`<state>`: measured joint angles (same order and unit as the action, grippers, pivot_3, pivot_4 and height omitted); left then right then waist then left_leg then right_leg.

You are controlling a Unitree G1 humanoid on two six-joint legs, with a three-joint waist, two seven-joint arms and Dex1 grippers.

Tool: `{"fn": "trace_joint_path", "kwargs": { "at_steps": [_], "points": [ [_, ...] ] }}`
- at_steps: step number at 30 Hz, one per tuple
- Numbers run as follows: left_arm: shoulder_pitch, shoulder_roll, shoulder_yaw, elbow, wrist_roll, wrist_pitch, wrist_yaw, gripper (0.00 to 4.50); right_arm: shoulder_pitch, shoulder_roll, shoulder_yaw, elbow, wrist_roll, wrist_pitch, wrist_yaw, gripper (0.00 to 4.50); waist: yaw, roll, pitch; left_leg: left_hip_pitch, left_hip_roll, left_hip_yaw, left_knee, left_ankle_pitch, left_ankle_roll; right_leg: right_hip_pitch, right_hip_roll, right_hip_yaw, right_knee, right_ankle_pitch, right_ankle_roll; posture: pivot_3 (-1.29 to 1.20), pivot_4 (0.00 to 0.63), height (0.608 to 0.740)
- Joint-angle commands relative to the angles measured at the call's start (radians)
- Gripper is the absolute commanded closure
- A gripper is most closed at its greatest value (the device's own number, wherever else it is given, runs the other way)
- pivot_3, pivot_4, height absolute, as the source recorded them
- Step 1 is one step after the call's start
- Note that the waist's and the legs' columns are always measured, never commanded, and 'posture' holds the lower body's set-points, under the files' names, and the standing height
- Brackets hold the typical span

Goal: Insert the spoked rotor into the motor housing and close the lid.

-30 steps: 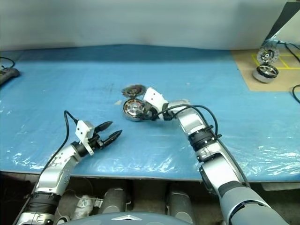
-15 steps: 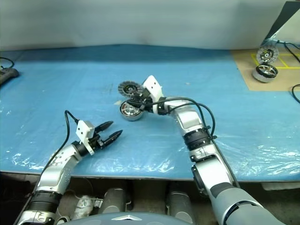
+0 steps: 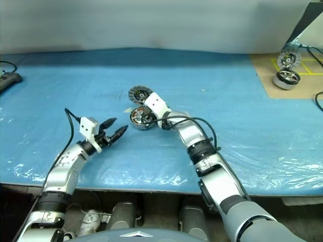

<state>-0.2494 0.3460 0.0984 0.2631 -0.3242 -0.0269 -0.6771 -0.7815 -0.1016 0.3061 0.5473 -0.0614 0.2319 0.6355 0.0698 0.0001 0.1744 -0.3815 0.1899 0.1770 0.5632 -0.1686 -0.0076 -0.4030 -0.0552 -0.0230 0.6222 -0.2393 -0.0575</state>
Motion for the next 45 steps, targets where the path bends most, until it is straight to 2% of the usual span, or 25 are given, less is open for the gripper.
{"fn": "trace_joint_path", "kwargs": {
  "at_steps": [1, 4, 8, 11, 15, 18, 22, 25, 32, 33, 38, 45],
  "points": [
    [-0.106, 0.011, 0.045, 0.019, -0.014, -0.011, 0.021, 1.1, 0.106, -0.032, -0.052, -0.138, 0.082, 0.066, 0.067, 4.08, 0.005, 0.0, 0.0, 0.0, 0.0, 0.0, 0.0, 0.0, 0.0, 0.001, 0.0, 0.0, 0.0, 0.0, 0.0, 0.0, 0.15, 0.74],
    [-0.215, 0.009, 0.066, 0.062, -0.038, 0.003, 0.017, 1.1, 0.167, -0.054, -0.151, -0.332, 0.241, 0.219, 0.13, 4.08, 0.009, -0.002, 0.001, -0.002, -0.001, 0.0, 0.0, 0.0, 0.0, 0.0, -0.001, 0.0, -0.001, 0.0, 0.0, 0.0, 0.15, 0.74],
    [-0.42, -0.021, 0.085, 0.248, -0.042, -0.026, 0.013, 1.1, 0.24, -0.136, -0.24, -0.543, 0.405, 0.423, 0.192, 4.08, 0.012, -0.003, 0.001, -0.003, -0.001, -0.001, 0.001, 0.0, 0.0, -0.002, 0.0, 0.0, 0.0, 0.0, 0.001, 0.0, 0.15, 0.74],
    [-0.557, -0.048, 0.079, 0.403, -0.028, -0.063, -0.012, 1.1, 0.287, -0.189, -0.244, -0.607, 0.406, 0.459, 0.169, 4.08, 0.016, -0.003, 0.001, -0.002, -0.001, -0.001, 0.001, 0.0, 0.0, -0.001, 0.0, 0.0, -0.001, 0.001, 0.001, 0.0, 0.15, 0.74],
    [-0.74, -0.084, 0.083, 0.629, -0.018, -0.092, -0.056, 1.1, 0.338, -0.199, -0.298, -0.678, 0.453, 0.52, 0.116, 4.08, 0.024, -0.004, 0.002, -0.004, -0.002, -0.001, 0.0, 0.0, 0.0, -0.003, 0.0, -0.001, -0.001, 0.001, 0.002, 0.0, 0.15, 0.74],
    [-0.862, -0.106, 0.079, 0.787, 0.009, -0.116, -0.069, 1.1, 0.4, -0.219, -0.294, -0.74, 0.452, 0.541, 0.085, 4.08, 0.028, -0.004, 0.002, -0.006, -0.003, -0.002, 0.0, 0.001, 0.0, -0.004, 0.0, -0.001, -0.002, 0.003, 0.004, 0.0, 0.15, 0.74],
    [-0.981, -0.125, 0.108, 0.899, -0.004, -0.129, -0.136, 1.1, 0.467, -0.239, -0.311, -0.791, 0.448, 0.559, 0.035, 4.08, 0.029, -0.006, 0.003, -0.007, -0.003, -0.003, -0.002, 0.001, -0.001, -0.004, 0.0, -0.002, -0.004, 0.003, 0.005, 0.0, 0.15, 0.74],
    [-1.023, -0.132, 0.109, 0.938, 0.009, -0.115, -0.196, 1.72, 0.506, -0.259, -0.321, -0.805, 0.438, 0.56, 0.001, 4.12, 0.03, -0.006, 0.004, -0.008, -0.003, -0.004, -0.002, 0.001, -0.001, -0.004, -0.001, -0.003, -0.004, 0.003, 0.005, 0.0, 0.15, 0.74],
    [-1.005, -0.128, 0.097, 0.954, 0.044, -0.089, -0.254, 4.18, 0.557, -0.284, -0.31, -0.828, 0.422, 0.552, -0.061, 4.12, 0.031, -0.007, 0.004, -0.007, -0.004, -0.004, -0.002, 0.001, -0.001, -0.003, -0.001, -0.003, -0.005, 0.003, 0.006, 0.0, 0.15, 0.74],
    [-0.998, -0.129, 0.087, 0.954, 0.056, -0.084, -0.254, 4.42, 0.563, -0.284, -0.311, -0.83, 0.423, 0.553, -0.07, 4.12, 0.031, -0.007, 0.004, -0.007, -0.004, -0.004, -0.002, 0.001, -0.001, -0.003, -0.001, -0.003, -0.005, 0.003, 0.006, 0.0, 0.15, 0.74],
    [-0.982, -0.134, 0.084, 0.956, 0.085, -0.077, -0.23, 4.42, 0.582, -0.284, -0.297, -0.838, 0.425, 0.551, -0.085, 4.12, 0.031, -0.007, 0.004, -0.008, -0.005, -0.004, -0.002, 0.001, -0.001, -0.003, -0.002, -0.003, -0.006, 0.004, 0.006, 0.0, 0.15, 0.74],
    [-0.948, -0.125, -0.004, 0.965, 0.195, -0.041, -0.244, 4.42, 0.557, -0.276, -0.261, -0.8, 0.407, 0.533, -0.096, 4.12, 0.031, -0.007, 0.004, -0.008, -0.005, -0.004, -0.002, 0.001, -0.001, -0.003, -0.003, -0.003, -0.006, 0.003, 0.006, 0.0, 0.15, 0.74]
  ]
}}
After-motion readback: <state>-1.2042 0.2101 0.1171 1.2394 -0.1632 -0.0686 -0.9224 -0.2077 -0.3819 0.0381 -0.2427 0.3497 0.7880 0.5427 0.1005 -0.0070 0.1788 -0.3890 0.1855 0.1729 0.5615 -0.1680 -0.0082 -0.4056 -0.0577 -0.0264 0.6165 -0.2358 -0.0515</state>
